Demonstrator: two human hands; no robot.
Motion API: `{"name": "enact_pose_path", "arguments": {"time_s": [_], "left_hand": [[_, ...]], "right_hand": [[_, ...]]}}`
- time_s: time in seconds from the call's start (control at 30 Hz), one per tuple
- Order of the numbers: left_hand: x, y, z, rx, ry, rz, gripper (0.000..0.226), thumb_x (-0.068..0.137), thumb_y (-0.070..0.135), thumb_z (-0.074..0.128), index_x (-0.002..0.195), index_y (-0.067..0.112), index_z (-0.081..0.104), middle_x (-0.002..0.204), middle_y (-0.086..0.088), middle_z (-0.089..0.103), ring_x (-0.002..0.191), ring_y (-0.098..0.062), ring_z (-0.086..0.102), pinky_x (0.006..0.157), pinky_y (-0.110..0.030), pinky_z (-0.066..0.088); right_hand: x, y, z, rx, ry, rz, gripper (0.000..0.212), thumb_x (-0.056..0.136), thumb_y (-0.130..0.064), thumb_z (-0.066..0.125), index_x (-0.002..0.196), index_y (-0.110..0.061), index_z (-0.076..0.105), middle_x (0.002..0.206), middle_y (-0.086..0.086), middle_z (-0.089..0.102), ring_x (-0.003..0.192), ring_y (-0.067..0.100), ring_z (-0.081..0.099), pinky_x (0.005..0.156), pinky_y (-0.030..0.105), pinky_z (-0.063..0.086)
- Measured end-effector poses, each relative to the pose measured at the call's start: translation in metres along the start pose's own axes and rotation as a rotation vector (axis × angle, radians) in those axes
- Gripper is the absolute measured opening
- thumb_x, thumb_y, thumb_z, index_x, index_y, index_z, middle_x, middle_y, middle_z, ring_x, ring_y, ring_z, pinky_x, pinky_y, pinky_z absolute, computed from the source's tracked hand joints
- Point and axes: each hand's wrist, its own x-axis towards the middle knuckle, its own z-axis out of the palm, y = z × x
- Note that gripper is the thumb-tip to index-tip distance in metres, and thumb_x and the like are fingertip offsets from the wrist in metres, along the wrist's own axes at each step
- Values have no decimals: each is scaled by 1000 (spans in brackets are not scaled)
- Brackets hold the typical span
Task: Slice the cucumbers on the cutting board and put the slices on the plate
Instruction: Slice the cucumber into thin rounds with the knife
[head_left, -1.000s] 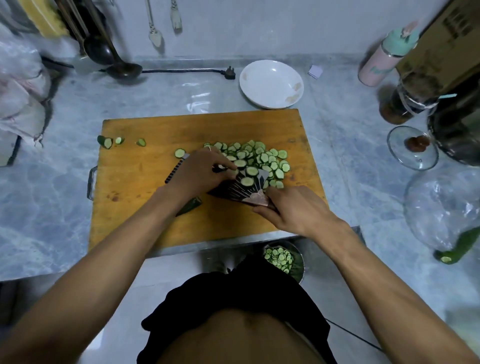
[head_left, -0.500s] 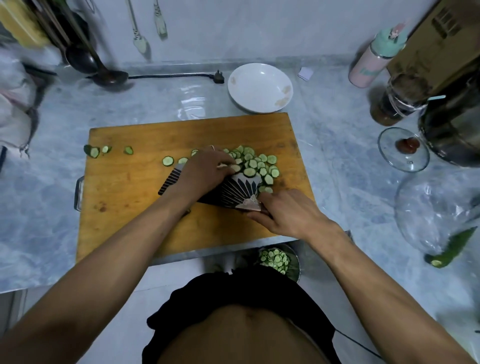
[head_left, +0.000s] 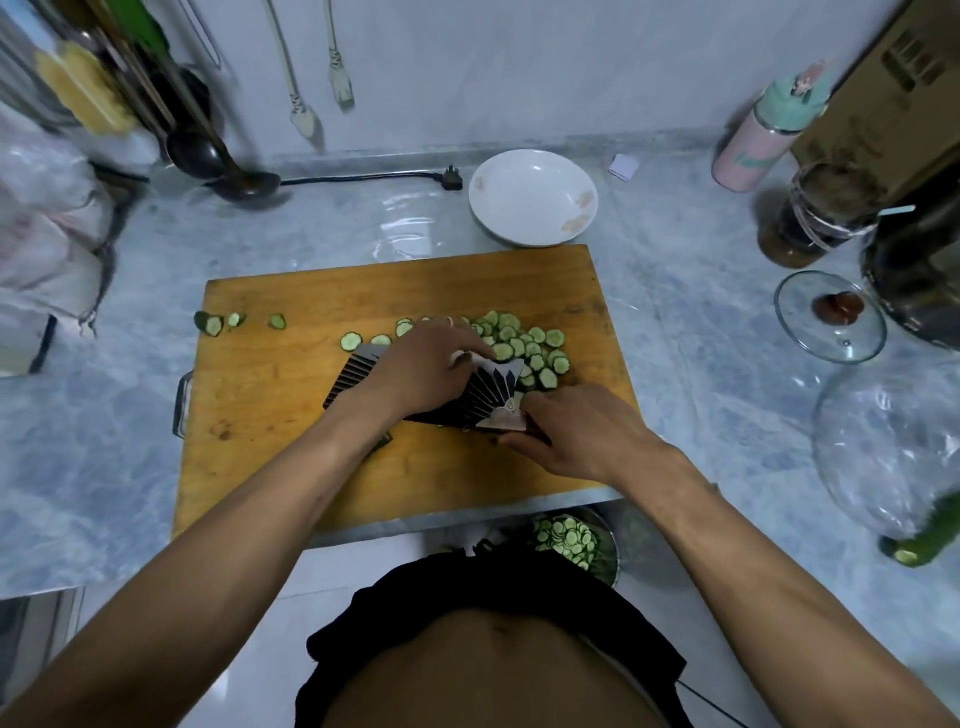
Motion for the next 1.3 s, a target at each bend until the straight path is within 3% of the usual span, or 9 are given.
{"name": "enact_pose_path", "arguments": {"time_s": [0.13, 0.23, 0.37, 0.47, 0.6, 0.73, 0.83, 0.97, 1.3], "left_hand": [[7, 7, 1, 69, -106, 56, 45, 85, -3, 44, 109, 21, 74, 124, 2, 66, 118, -19, 56, 99, -39, 47], [11, 1, 0, 75, -24, -39, 45, 87, -1, 46, 118, 19, 71, 132, -2, 62, 126, -21, 53, 104, -39, 44], [-15, -1, -11, -97, 230, -65, 42, 87, -4, 47, 115, 16, 72, 125, -5, 66, 119, -19, 58, 98, -25, 45], [-48, 0, -19, -196, 529, -20, 37, 83, -7, 50, 103, 10, 76, 107, -4, 72, 100, -11, 63, 86, -7, 42], [-92, -7, -17, -262, 779, -52, 32, 81, -10, 54, 96, 7, 77, 96, 0, 72, 91, -3, 65, 82, -12, 46], [-123, -40, 9, -273, 761, -182, 25, 82, 2, 60, 94, 16, 77, 96, 3, 71, 89, -1, 63, 78, -17, 50], [-139, -70, 38, -203, 653, -249, 22, 80, 15, 68, 100, 15, 76, 105, 5, 68, 98, -11, 64, 89, -31, 52], [-141, -83, 66, -152, 521, -240, 33, 83, 18, 77, 115, 15, 72, 118, -1, 65, 110, -18, 60, 94, -29, 50], [-141, -94, 77, -163, 702, -320, 21, 86, 3, 71, 106, 7, 76, 113, -8, 70, 103, -22, 65, 92, -24, 50]], "right_hand": [[4, -2, -1, -24, -10, -4, 43, 99, -60, 35, 87, -19, 40, 85, 5, 65, 76, 30, 62, 57, 35, 32], [4, -1, -1, -8, -6, -5, 43, 99, -60, 36, 87, -19, 41, 84, 5, 64, 74, 30, 62, 57, 36, 36], [4, 3, 7, 106, 3, 77, 45, 94, -67, 39, 76, -25, 38, 64, -5, 49, 62, 24, 56, 56, 40, 47], [6, 1, 14, 261, 22, 154, 46, 94, -66, 42, 69, -28, 36, 59, -6, 46, 53, 16, 48, 51, 40, 42], [9, -10, 19, 546, 58, 254, 48, 95, -59, 49, 68, -19, 46, 56, -2, 46, 49, 14, 41, 51, 34, 28], [14, -29, 19, 755, 137, 324, 49, 97, -52, 50, 65, -15, 51, 55, -3, 46, 48, 9, 40, 51, 29, 28], [18, -50, 19, 850, 132, 311, 53, 98, -53, 46, 65, -11, 47, 56, 0, 43, 49, 12, 39, 53, 31, 29], [20, -68, 22, 908, 72, 273, 60, 99, -53, 42, 71, 0, 50, 60, 8, 45, 53, 18, 44, 55, 38, 35], [22, -96, 39, 858, 7, 296, 52, 102, -50, 41, 65, -14, 44, 56, 1, 46, 48, 11, 42, 52, 30, 33]]}}
